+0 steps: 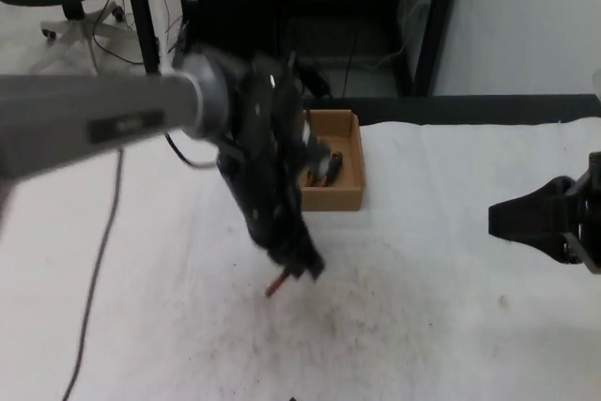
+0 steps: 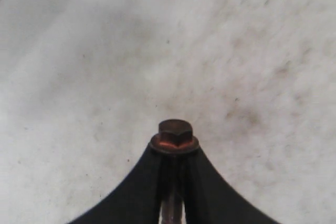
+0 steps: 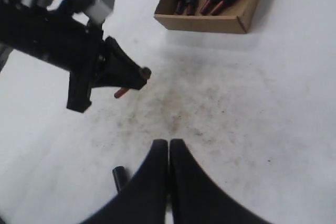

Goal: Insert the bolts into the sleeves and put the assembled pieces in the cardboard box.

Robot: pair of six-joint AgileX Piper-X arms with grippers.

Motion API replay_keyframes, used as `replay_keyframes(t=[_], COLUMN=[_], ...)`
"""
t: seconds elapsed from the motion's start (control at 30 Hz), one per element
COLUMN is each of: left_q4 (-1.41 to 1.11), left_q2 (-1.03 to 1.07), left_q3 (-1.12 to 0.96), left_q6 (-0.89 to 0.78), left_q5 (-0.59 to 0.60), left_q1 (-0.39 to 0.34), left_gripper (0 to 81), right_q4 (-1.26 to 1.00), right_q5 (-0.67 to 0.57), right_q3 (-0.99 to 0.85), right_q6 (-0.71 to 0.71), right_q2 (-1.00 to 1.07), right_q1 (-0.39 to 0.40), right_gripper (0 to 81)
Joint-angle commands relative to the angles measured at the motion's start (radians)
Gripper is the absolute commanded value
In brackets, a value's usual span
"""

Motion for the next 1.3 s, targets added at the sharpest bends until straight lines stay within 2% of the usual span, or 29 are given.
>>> replay_keyframes(t=[0.0,0.1,0.2,0.3,0.43,0.5,0.6,0.7,0.77,0.87,1.0,1.03,1.07,1.27], left_q4=[-0.026,-0.058,-0.118,-0.172,-0.243,-0.286,-0.305,-0.309,-0.309,-0.321,-0.325,-0.325,-0.325,-0.325], left_q2=[-0.138,-0.261,-0.415,-0.568,-0.718,-0.779,-0.841,-0.867,-0.868,-0.868,-0.868,-0.868,-0.868,-0.868], left_q3=[0.011,0.060,0.163,0.291,0.488,0.580,0.667,0.710,0.713,0.713,0.713,0.713,0.713,0.713], left_q6=[-0.070,-0.121,-0.145,-0.185,-0.188,-0.188,-0.188,-0.191,-0.187,-0.180,-0.180,-0.180,-0.180,-0.180], left_q5=[0.029,0.012,-0.002,-0.094,-0.178,-0.181,-0.181,-0.181,-0.181,-0.181,-0.181,-0.181,-0.181,-0.181], left_q1=[-0.001,0.001,0.004,0.014,0.044,0.066,0.097,0.131,0.148,0.167,0.176,0.176,0.176,0.181], left_gripper=[0.3,0.3,0.3,0.3,0.3,0.3,0.3,0.3,0.3,0.3,0.3,0.3,0.3,0.3], right_q4=[-0.011,-0.041,-0.074,-0.075,-0.043,0.013,0.138,0.271,0.347,0.401,0.407,0.407,0.407,0.398], right_q5=[-0.070,-0.054,0.000,0.077,0.093,0.104,0.215,0.323,0.349,0.347,0.347,0.347,0.347,0.347], right_q3=[0.001,0.001,-0.004,-0.028,-0.107,-0.172,-0.304,-0.430,-0.501,-0.562,-0.573,-0.573,-0.573,-0.573], right_q6=[0.005,0.063,0.066,0.060,0.053,0.008,-0.076,-0.151,-0.188,-0.191,-0.218,-0.227,-0.227,-0.227], right_q2=[-0.003,0.004,0.038,0.121,0.291,0.385,0.532,0.650,0.714,0.776,0.800,0.801,0.801,0.801], right_q1=[0.019,0.072,0.160,0.273,0.395,0.436,0.491,0.517,0.523,0.523,0.545,0.556,0.568,0.656], right_gripper=[0.8,0.8,0.8,0.8,0.8,0.8,0.8,0.8,0.1,9.5,37.5,41.0,42.1,35.9])
